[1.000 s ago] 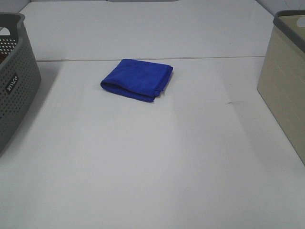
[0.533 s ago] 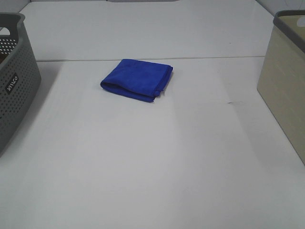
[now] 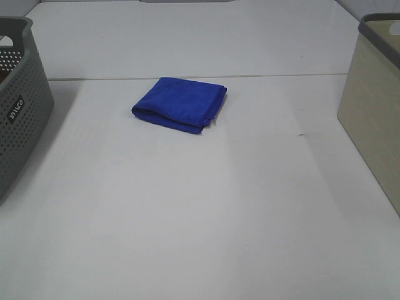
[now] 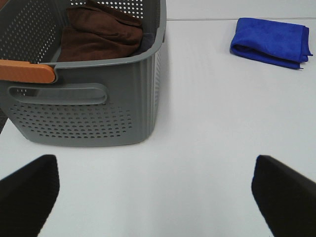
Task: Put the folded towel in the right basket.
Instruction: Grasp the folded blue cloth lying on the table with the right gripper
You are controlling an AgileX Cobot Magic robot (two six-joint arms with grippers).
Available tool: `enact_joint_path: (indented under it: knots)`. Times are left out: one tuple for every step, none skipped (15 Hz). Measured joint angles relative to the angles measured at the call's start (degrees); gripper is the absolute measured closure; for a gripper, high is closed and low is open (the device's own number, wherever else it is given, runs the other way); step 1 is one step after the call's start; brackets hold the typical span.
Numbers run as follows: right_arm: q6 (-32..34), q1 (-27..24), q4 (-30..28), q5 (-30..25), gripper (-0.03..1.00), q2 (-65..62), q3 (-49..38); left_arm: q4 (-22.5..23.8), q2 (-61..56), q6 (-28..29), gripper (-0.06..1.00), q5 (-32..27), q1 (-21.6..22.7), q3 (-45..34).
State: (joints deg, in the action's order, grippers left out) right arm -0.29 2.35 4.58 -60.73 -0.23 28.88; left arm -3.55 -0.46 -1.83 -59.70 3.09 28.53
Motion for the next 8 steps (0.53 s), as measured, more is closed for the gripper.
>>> enact_joint_path:
  knots:
    - [0.0,0.0,0.0,0.0,-0.02,0.0,0.0,0.0,0.0,0.0,-0.04,0.0,0.0,0.0]
    - [0.0,0.0,0.0,0.0,-0.02,0.0,0.0,0.0,0.0,0.0,-0.04,0.0,0.0,0.0]
    - [0.0,0.0,0.0,0.0,-0.02,0.0,0.0,0.0,0.0,0.0,-0.04,0.0,0.0,0.0]
    - [0.0,0.0,0.0,0.0,-0.02,0.0,0.0,0.0,0.0,0.0,-0.04,0.0,0.0,0.0]
    - [-0.1,0.0,0.0,0.0,-0.02,0.0,0.0,0.0,0.0,0.0,-0.04,0.0,0.0,0.0]
    - [-0.1,0.0,0.0,0.0,-0.02,0.0,0.0,0.0,0.0,0.0,-0.04,0.0,0.0,0.0]
    - [-0.1,0.0,0.0,0.0,-0.02,0.0,0.0,0.0,0.0,0.0,-0.04,0.0,0.0,0.0]
    - [-0.1,0.0,0.0,0.0,-0.02,0.0,0.0,0.0,0.0,0.0,-0.04,0.0,0.0,0.0]
